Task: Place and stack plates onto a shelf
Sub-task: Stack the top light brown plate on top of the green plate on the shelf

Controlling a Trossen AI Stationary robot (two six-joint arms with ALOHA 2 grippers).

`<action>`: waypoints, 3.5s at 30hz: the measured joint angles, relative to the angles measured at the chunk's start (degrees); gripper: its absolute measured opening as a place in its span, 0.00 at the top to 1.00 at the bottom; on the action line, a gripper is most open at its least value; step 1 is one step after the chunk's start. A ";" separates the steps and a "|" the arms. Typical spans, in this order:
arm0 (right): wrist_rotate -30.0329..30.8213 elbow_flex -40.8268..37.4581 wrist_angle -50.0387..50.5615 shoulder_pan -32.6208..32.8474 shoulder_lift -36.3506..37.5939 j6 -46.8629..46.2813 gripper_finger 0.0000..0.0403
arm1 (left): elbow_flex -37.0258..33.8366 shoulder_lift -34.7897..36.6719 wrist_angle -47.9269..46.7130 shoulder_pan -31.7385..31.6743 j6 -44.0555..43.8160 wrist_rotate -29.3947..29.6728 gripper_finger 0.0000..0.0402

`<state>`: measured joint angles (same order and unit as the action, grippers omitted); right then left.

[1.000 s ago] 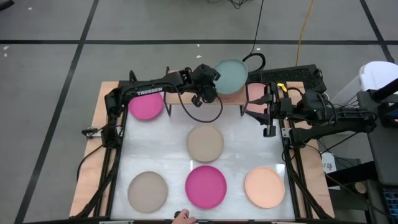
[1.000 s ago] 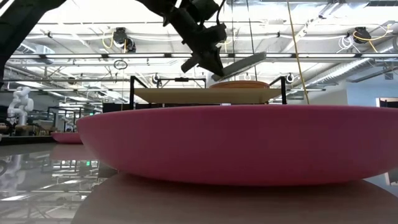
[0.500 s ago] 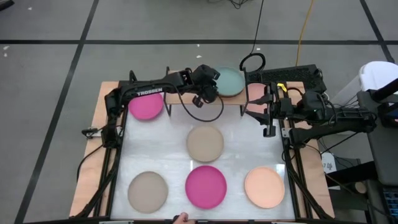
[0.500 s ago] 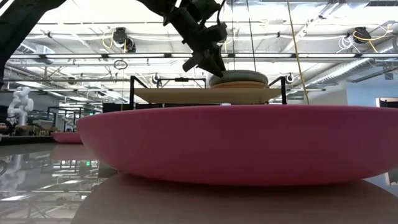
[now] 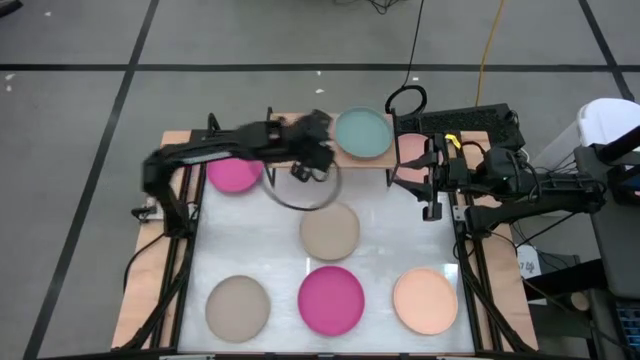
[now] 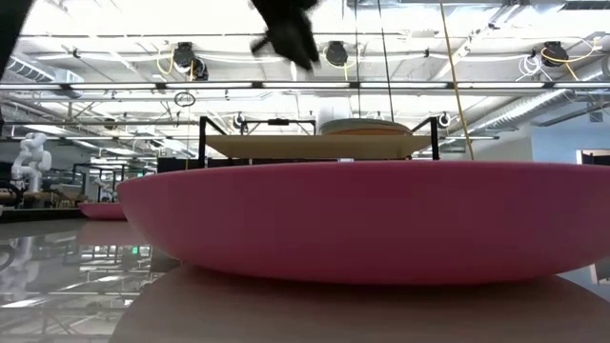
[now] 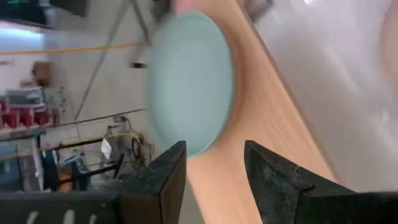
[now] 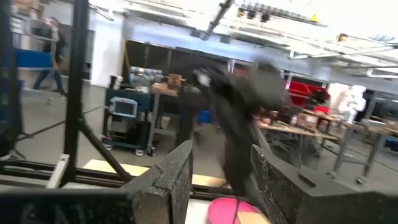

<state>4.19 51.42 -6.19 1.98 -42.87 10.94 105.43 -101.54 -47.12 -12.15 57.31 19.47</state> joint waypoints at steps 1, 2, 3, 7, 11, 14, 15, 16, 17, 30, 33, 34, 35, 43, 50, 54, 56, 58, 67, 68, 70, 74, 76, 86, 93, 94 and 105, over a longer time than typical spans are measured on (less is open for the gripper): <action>0.69 0.00 0.08 0.02 0.00 0.00 0.64 | 0.00 2.59 -1.38 0.37 -2.68 -0.92 0.58; 1.07 0.00 0.25 0.02 0.02 0.02 0.64 | 0.00 5.31 -2.30 0.69 -5.41 -2.08 0.58; 1.86 0.00 0.58 0.01 0.02 0.03 0.64 | 0.07 7.99 -2.96 0.84 -8.25 -3.87 0.58; 2.07 0.00 0.87 0.00 0.02 0.15 0.64 | 0.13 17.75 -6.63 0.78 -20.36 -13.92 0.58; 2.05 0.00 1.00 0.00 0.02 -0.25 0.64 | -2.12 25.97 -7.42 1.61 -29.30 -18.17 0.58; 2.05 0.00 1.52 0.00 0.02 -0.60 0.64 | -7.83 32.36 -4.00 3.01 -32.86 -18.40 0.58; 2.05 0.00 1.89 0.00 0.02 -0.60 0.64 | -10.20 34.45 -2.37 3.42 -34.14 -18.41 0.58; 2.05 0.00 2.47 0.00 0.02 -0.73 0.64 | -12.75 36.61 -0.93 3.74 -35.38 -18.42 0.58; 2.05 0.00 3.20 0.00 0.02 -1.16 0.64 | -15.54 38.75 0.88 4.02 -36.66 -18.47 0.58; 2.01 0.00 15.70 0.00 -0.02 -7.64 0.64 | -53.01 57.36 31.12 7.14 -46.85 -18.38 0.58; 2.01 -0.02 18.38 0.00 -0.20 -9.04 0.64 | -60.34 58.48 38.58 7.93 -48.85 -18.37 0.58; 2.01 -0.38 18.59 0.00 -0.22 -9.44 0.64 | -62.51 58.49 41.71 8.18 -49.11 -18.35 0.58; 2.01 -1.00 18.32 0.00 -0.20 -9.83 0.64 | -64.46 58.49 44.75 8.28 -49.26 -18.36 0.58; 2.00 -4.78 17.66 0.00 -0.22 -10.32 0.64 | -69.81 58.50 54.72 8.43 -48.86 -17.92 0.58; 2.01 -5.57 17.61 0.00 -0.22 -10.34 0.64 | -69.64 58.51 54.93 8.38 -48.64 -17.92 0.58; 1.99 -5.57 17.59 0.00 -0.20 -10.34 0.64 | -69.64 58.51 54.63 8.38 -48.66 -17.92 0.58; 1.99 -5.57 17.59 0.00 -0.22 -10.34 0.64 | -69.64 58.51 54.63 8.38 -48.71 -17.92 0.58; 2.01 -5.57 17.59 0.00 -0.20 -10.34 0.64 | -69.64 58.51 54.62 8.38 -48.72 -17.92 0.58; -32.25 -6.37 7.49 0.00 -0.22 -12.78 0.64 | -69.59 58.51 54.55 8.38 -48.66 -17.90 0.58; -40.93 -7.27 2.22 0.02 -0.21 -13.54 0.64 | -69.59 58.51 54.50 8.38 -48.66 -17.90 0.58; -51.67 -9.58 -9.64 0.09 -0.03 -16.44 0.64 | -69.59 58.49 54.27 8.38 -48.69 -17.90 0.58; -53.34 -13.29 -17.96 -1.07 1.21 -19.24 0.64 | -69.59 58.49 54.18 8.38 -49.09 -17.90 0.58; -51.40 -14.61 -17.50 -2.15 1.36 -19.87 0.64 | -69.59 58.49 54.11 8.38 -49.59 -17.91 0.58; 13.52 -18.36 -14.34 -4.76 2.12 -19.05 0.64 | -69.57 58.49 53.26 8.40 -50.12 -17.90 0.58; 37.73 -18.56 -11.64 -4.61 1.64 -9.33 0.64 | -69.55 58.49 52.40 8.43 -50.15 -17.90 0.58; 37.34 -18.56 -11.91 -4.61 1.60 -9.43 0.64 | -69.55 58.49 52.36 8.43 -50.15 -17.90 0.58; 5.00 -18.47 -4.21 -4.60 0.95 -7.03 0.64 | -69.55 58.49 51.66 8.47 -50.34 -17.90 0.58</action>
<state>9.19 32.95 -10.40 -2.63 -41.92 3.91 35.88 -43.05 4.54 -3.68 6.97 1.56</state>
